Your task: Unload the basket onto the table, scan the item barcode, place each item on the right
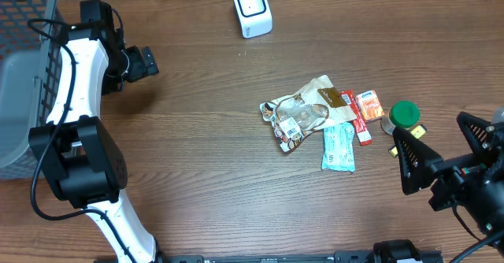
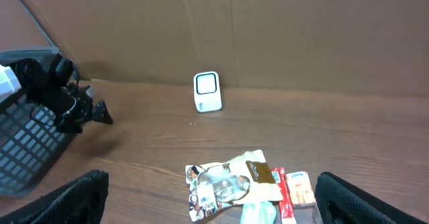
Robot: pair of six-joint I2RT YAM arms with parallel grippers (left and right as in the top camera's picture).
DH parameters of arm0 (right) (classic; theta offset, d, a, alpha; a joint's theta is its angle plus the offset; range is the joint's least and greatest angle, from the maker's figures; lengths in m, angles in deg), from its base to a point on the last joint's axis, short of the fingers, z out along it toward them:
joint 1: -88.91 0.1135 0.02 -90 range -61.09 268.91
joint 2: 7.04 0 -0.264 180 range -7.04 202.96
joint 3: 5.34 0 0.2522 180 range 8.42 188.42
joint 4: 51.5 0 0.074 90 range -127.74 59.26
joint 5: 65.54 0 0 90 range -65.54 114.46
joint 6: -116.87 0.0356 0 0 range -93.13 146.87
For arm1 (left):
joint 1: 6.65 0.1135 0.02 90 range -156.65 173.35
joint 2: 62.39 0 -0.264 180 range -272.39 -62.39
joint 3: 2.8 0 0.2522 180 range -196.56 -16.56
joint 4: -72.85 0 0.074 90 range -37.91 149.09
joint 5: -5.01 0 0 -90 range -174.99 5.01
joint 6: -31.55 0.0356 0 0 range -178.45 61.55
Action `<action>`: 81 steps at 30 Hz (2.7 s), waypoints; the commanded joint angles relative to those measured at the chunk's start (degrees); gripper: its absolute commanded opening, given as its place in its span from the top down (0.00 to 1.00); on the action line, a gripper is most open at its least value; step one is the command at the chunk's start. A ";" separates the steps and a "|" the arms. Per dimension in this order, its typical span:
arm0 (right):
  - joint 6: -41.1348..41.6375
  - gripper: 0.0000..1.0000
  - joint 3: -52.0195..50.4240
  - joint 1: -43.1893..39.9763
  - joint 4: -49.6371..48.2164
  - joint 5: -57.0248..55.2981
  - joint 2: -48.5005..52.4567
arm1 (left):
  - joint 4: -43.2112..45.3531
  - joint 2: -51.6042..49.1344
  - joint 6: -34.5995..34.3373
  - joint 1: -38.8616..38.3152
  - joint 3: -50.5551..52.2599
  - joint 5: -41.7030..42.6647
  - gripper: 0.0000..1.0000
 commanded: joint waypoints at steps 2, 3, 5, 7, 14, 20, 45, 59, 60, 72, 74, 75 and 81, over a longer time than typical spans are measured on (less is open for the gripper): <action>0.24 0.00 0.59 -0.13 -0.04 -0.57 -0.15 | 0.09 2.38 0.66 -0.13 -1.11 -0.15 0.00; 0.24 0.00 0.59 -0.13 -0.04 -0.57 -0.15 | 0.09 2.38 0.66 -0.13 -1.14 -0.15 0.00; 0.24 0.00 0.59 -0.13 -0.04 -0.57 -0.15 | 0.09 2.38 0.66 -0.13 -1.14 -0.15 0.00; 0.24 0.00 0.59 -0.13 -0.04 -0.57 -0.15 | 0.09 2.38 0.63 -0.13 -1.14 -0.15 0.00; 0.24 0.00 0.59 -0.13 -0.04 -0.57 -0.15 | 0.09 2.38 0.63 -0.13 -1.14 -0.15 0.00; 0.24 0.00 0.59 -0.13 -0.04 -0.57 -0.15 | 0.09 2.38 0.63 -0.13 -1.14 -0.15 0.00; 0.24 0.00 0.59 -0.13 -0.04 -0.57 -0.15 | 0.09 2.38 0.66 -0.13 -1.14 -0.15 0.00; 0.24 0.00 0.59 -0.13 -0.04 -0.57 -0.15 | 0.09 2.38 0.66 -0.13 -1.14 -0.15 0.00; 0.24 0.00 0.59 -0.13 -0.04 -0.57 -0.15 | 0.09 2.38 0.63 -0.13 -1.14 -0.15 0.00; -0.46 0.00 -2.05 -0.09 -1.66 -3.93 -3.54 | 0.09 2.38 0.66 -0.13 -1.14 -0.15 0.00; -0.46 0.00 -5.22 -0.07 -4.74 -5.75 -6.82 | 0.09 2.38 0.66 -0.13 -1.14 -0.15 0.00; -0.70 0.00 -7.15 -0.09 -6.58 -6.08 -8.63 | 0.09 2.38 0.66 -0.13 -1.14 -0.15 0.01; -3.48 0.00 -25.62 -0.07 -20.94 -5.97 -22.51 | 0.09 2.38 0.66 -0.13 -1.11 -0.15 0.00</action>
